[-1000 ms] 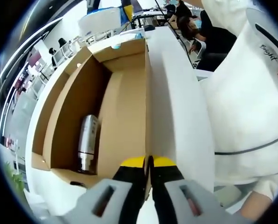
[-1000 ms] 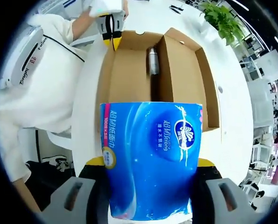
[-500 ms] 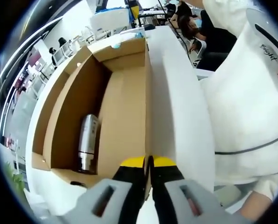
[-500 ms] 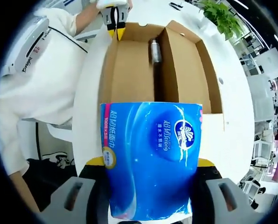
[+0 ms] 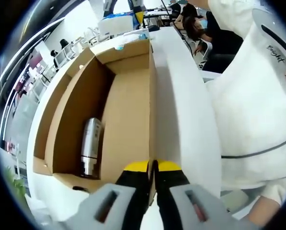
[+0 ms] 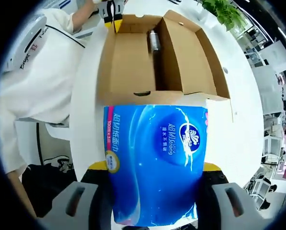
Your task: Operate the shoe box by opening the lid, removing the specified soft item, and placing it in the target area until the item is outside and the box remains undamaged.
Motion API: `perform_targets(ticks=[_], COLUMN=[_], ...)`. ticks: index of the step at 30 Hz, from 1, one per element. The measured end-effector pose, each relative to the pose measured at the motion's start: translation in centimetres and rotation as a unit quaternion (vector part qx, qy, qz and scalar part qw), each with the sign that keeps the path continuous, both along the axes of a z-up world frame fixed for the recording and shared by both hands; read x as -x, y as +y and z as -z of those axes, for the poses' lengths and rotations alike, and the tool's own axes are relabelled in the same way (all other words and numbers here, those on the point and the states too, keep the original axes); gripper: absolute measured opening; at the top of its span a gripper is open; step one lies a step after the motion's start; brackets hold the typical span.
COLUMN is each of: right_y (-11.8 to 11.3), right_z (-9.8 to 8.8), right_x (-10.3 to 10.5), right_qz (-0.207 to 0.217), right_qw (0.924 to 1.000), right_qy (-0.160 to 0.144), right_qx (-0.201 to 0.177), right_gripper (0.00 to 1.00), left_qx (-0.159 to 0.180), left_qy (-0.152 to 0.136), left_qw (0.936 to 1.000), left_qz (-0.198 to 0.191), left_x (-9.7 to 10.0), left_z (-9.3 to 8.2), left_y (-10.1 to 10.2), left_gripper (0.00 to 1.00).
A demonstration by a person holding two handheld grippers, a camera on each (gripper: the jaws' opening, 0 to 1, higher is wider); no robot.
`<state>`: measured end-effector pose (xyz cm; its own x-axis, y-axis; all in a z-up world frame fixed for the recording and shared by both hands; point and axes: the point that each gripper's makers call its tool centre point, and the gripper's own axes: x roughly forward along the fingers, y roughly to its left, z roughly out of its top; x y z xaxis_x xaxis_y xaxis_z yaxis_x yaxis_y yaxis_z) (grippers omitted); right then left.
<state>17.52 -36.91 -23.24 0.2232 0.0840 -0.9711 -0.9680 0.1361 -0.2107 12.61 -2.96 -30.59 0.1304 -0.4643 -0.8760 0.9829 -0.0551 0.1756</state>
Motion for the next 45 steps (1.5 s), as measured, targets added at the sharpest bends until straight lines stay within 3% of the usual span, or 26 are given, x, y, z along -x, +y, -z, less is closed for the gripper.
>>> perform_targets(ticks=[26, 45], right_y=[-2.1, -2.4], right_z=[3.8, 4.5], right_x=[-0.1, -0.3], right_qz=[0.016, -0.017], right_qw=[0.9993, 0.9995], right_qy=[0.031, 0.019], right_qx=[0.009, 0.019], right_gripper=[0.70, 0.72], left_qx=[-0.003, -0.005], left_qy=[-0.007, -0.008], left_qw=[1.0000, 1.0000], left_qz=[0.003, 0.003], left_x=[0.0, -0.1], left_z=[0.0, 0.0], left_y=[0.0, 0.0], left_gripper=[0.04, 0.04])
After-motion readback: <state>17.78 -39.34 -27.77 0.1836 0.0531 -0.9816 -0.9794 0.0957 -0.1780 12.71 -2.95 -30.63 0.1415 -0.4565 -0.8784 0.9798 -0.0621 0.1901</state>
